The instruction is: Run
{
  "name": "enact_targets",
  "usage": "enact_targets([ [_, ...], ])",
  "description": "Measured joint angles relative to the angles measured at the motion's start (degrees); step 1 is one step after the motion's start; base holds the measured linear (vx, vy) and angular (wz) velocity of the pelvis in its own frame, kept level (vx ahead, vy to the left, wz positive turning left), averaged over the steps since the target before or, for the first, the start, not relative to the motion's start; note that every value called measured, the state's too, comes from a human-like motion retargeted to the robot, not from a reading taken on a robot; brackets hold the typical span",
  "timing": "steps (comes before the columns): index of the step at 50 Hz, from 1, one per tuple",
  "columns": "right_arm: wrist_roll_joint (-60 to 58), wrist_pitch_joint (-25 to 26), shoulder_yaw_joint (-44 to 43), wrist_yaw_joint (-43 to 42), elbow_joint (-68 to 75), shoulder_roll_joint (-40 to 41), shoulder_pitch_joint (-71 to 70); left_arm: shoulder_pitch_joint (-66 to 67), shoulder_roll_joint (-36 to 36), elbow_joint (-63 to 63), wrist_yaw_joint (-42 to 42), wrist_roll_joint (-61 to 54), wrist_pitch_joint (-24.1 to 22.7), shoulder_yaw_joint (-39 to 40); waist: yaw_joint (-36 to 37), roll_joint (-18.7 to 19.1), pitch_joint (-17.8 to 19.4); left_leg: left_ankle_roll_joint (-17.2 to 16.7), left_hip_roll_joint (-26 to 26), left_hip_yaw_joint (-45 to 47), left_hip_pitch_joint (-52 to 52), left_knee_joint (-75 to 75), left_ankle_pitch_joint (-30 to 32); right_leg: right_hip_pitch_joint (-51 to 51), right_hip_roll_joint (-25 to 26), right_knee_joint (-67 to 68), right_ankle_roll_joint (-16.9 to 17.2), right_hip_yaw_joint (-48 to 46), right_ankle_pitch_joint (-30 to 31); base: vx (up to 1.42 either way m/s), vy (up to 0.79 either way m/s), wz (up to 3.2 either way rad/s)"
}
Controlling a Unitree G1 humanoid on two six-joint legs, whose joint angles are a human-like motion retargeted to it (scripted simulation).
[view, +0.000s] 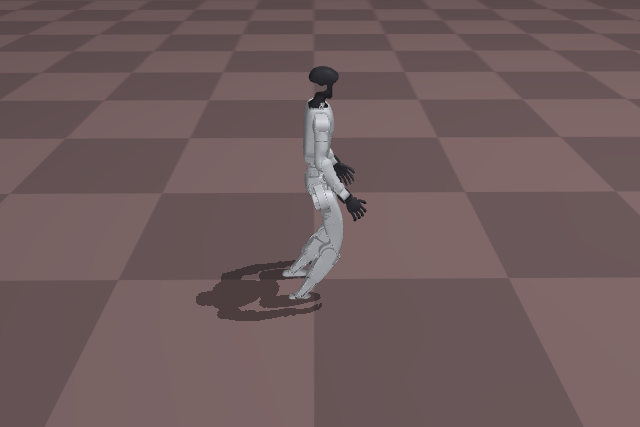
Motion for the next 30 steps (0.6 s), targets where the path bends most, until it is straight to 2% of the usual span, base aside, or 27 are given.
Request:
enact_targets([
  [3,0.08,-0.15,-0.03,0.26,0.28,0.1,-0.17,-0.21,0.01,0.63,-0.33,0.54,0.03,0.01,0.05,-0.39,-2.29,0.11,-0.57,0.19,-2.68,0.1,0.24,-3.28,-0.61,1.4,0.23,0.16,-0.32,0.0,0.0,0.0],
  [7,-0.01,-0.22,-0.15,0.55,0.21,0.11,0.01,-0.05,0.12,0.75,-0.57,1.37,0.13,-0.04,0.1,-0.55,-3.3,0.16,-0.67,0.29,-3.51,-0.27,0.41,-4.32,-0.73,1.44,0.41,0.23,-0.14,0.0,0.0,0.0],
  [30,-1.66,-0.35,-0.48,0.49,0.1,0.52,0.93,0.19,0.82,0.22,0.23,4.5,0.16,0.19,0.76,-0.78,-4.3,-0.16,-0.6,-0.46,-3.59,-1.55,0.94,-4.38,-0.63,0.48,0.63,-0.41,0.52,0.0,0.0,0.0],
])
